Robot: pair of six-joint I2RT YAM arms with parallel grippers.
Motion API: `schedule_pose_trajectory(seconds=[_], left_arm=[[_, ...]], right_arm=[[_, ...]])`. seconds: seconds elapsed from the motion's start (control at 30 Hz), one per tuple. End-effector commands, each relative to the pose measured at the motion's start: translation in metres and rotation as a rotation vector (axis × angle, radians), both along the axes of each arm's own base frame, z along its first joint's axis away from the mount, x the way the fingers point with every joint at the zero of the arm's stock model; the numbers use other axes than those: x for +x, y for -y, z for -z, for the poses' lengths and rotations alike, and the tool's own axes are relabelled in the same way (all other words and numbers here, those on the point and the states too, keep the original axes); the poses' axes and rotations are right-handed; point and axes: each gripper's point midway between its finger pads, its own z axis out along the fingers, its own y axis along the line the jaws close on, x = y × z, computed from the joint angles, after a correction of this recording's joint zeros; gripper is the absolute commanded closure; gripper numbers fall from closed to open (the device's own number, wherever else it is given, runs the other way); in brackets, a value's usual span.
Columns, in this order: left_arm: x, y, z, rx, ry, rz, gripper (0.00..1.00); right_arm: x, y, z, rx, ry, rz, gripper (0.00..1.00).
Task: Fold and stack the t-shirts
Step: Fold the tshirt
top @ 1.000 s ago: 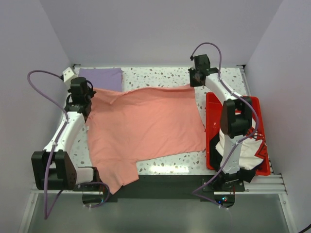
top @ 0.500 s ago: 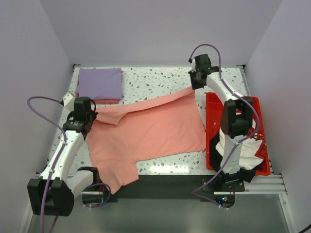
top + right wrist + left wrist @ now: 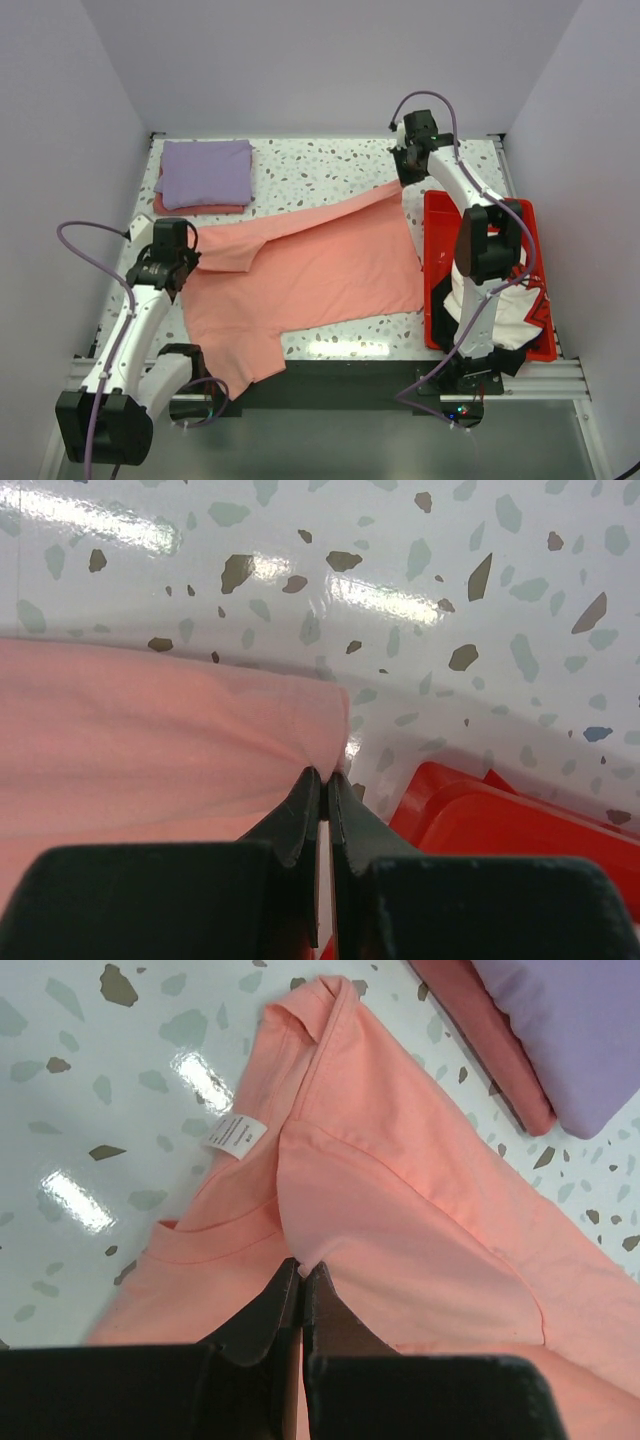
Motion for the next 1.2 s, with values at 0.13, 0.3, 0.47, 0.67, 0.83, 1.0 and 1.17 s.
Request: schedule_pose_trajectory(seconds=[0.13, 0.3, 0.47, 0.67, 0.83, 1.0, 1.17], left_arm=[[-0.017, 0.013, 0.01, -0.052, -0.017, 0.047, 1.0], [-0.018, 0.022, 0.015, -0.088, -0.013, 0.084, 1.0], [-0.021, 0.02, 0.02, -0.082, -0.023, 0.082, 1.0], [-0.018, 0.021, 0.023, -0.074, -0.032, 0.096, 1.0], [-0.017, 0.021, 0.024, -0.075, -0.023, 0.1, 1.0], [-0.008, 0.029, 0.026, -0.1, 0.001, 0.135, 1.0], [0.009, 0.035, 0.034, -0.124, -0.006, 0.154, 1.0]], right_arm=[[0.002, 0.011, -0.031, -0.045, 0.058, -0.02, 0.96], [-0.001, 0.013, -0.028, -0.053, 0.049, -0.025, 0.94], [-0.011, 0.013, -0.017, -0.039, 0.014, -0.003, 0.84], [-0.016, 0.006, -0.021, 0.007, 0.013, -0.002, 0.61], [-0.019, -0.005, -0.038, 0.057, 0.039, -0.026, 0.53], [-0.039, -0.054, -0.048, 0.171, 0.04, -0.156, 0.42], [-0.091, -0.132, -0.043, 0.26, 0.062, -0.322, 0.41]])
